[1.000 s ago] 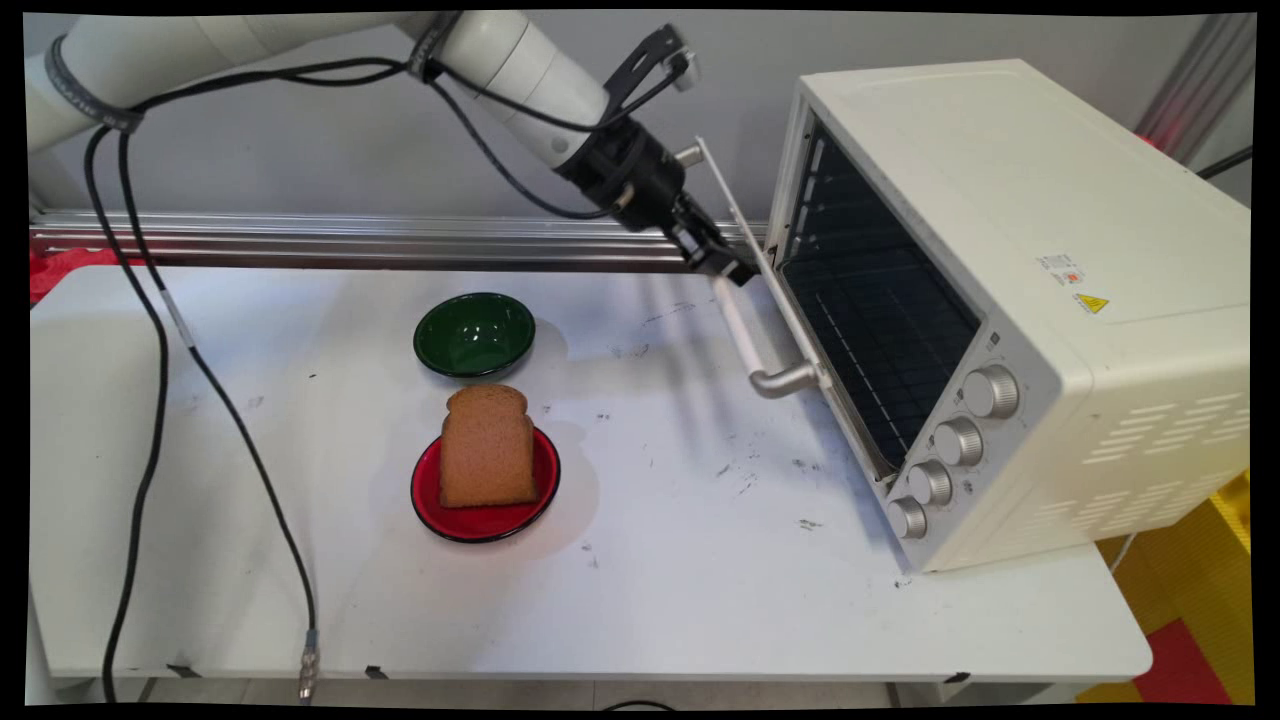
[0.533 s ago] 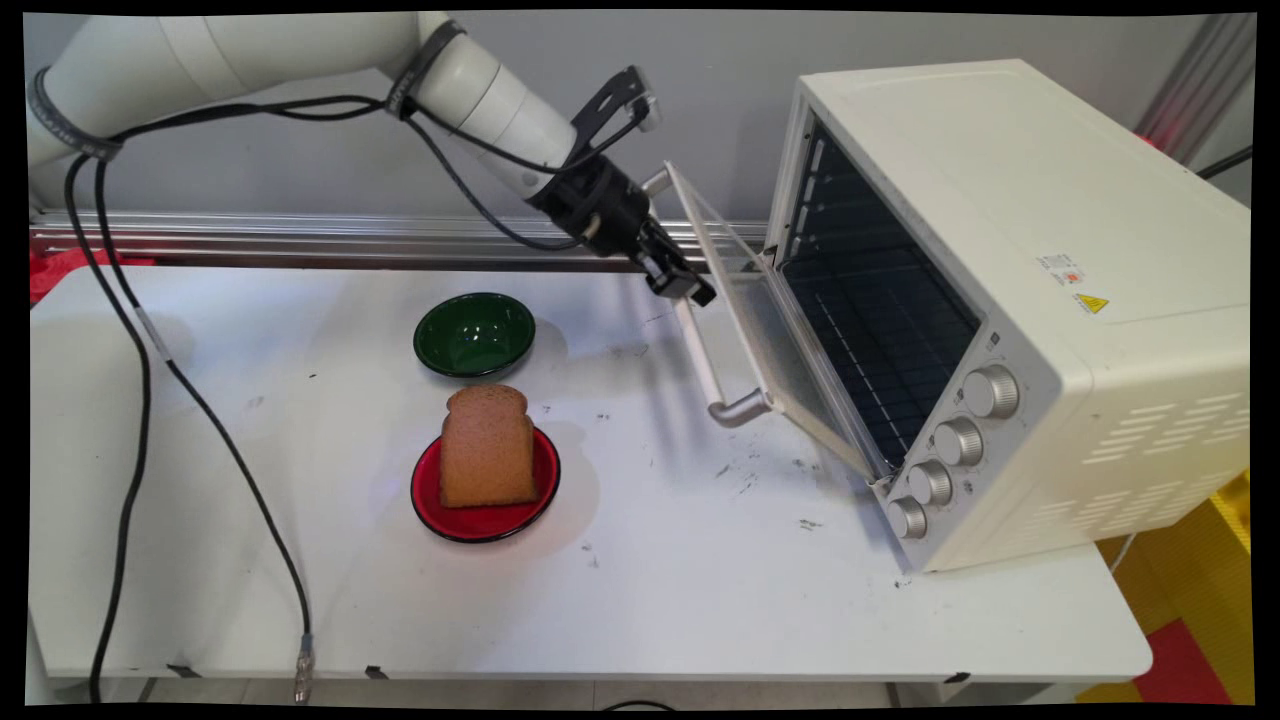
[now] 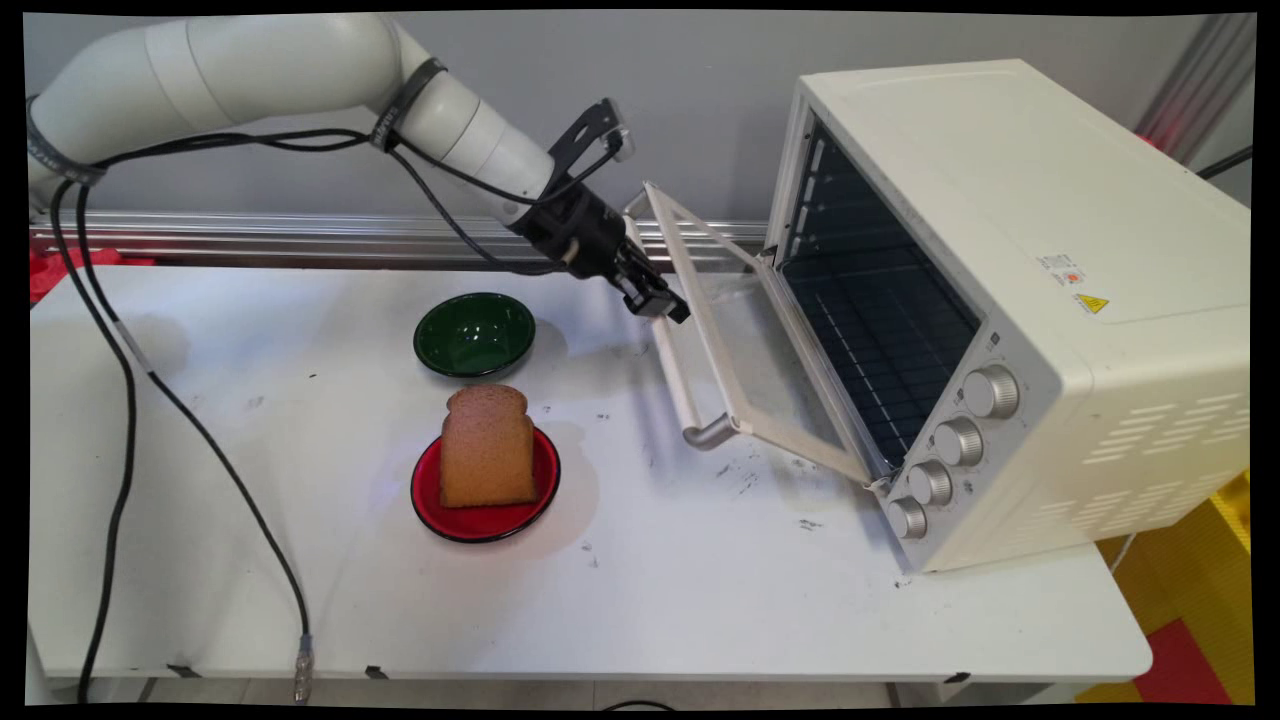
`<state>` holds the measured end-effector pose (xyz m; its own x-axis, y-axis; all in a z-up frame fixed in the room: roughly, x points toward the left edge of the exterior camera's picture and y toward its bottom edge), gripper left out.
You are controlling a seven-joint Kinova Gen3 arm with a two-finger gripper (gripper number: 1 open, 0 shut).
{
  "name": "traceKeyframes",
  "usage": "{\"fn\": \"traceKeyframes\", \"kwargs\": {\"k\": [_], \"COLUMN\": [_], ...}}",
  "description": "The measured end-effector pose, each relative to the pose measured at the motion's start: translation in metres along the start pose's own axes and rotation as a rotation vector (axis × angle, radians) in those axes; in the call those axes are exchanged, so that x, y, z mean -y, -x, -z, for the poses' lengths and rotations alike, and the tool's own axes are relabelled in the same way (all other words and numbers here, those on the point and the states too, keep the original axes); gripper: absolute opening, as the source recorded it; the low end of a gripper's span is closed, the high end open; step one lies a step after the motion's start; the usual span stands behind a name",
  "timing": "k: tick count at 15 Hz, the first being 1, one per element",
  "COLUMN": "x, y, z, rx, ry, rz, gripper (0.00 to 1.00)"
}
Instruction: Open the oven
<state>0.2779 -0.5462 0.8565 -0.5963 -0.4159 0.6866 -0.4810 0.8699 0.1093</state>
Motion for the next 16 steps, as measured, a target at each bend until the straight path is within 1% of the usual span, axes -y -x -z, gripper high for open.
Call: {"fn": "traceKeyframes", "kwargs": {"k": [8, 12, 16], "x": [0.002, 0.002, 0.005], "y": [0.032, 0.054, 0.068], "z": [-0.002, -0.001, 0.003], "rx": [-0.003, 0.001, -0.018], "ry": [0.005, 0.016, 0.019], "rz": [0.021, 0.017, 0.006], "gripper": [0.0, 0.0, 0.0]}}
